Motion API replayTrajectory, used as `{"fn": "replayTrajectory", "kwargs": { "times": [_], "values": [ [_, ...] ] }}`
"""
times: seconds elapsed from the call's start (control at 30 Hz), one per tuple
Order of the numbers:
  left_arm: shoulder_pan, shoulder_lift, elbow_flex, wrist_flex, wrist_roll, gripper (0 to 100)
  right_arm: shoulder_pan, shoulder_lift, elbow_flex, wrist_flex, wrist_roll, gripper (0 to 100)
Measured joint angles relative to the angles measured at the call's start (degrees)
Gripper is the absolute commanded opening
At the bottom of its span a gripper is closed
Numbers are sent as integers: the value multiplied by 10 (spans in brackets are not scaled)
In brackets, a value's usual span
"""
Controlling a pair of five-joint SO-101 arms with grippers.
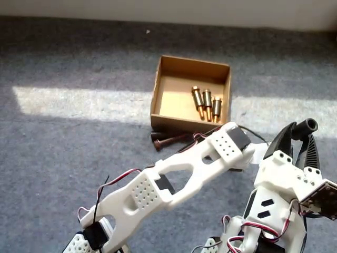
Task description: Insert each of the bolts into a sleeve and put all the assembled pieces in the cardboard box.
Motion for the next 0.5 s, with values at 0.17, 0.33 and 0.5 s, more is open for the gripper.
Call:
{"fn": "replayTrajectory", "kwargs": {
  "times": [0.17, 0.33, 0.5],
  "values": [
    [0, 0, -1, 11, -1, 6, 0, 0, 0, 0, 0, 5],
    [-4, 1, -34, 86, -2, 6, 0, 0, 0, 0, 0, 5],
    [-35, 6, -68, 161, -2, 6, 0, 0, 0, 0, 0, 5]
  ]
}}
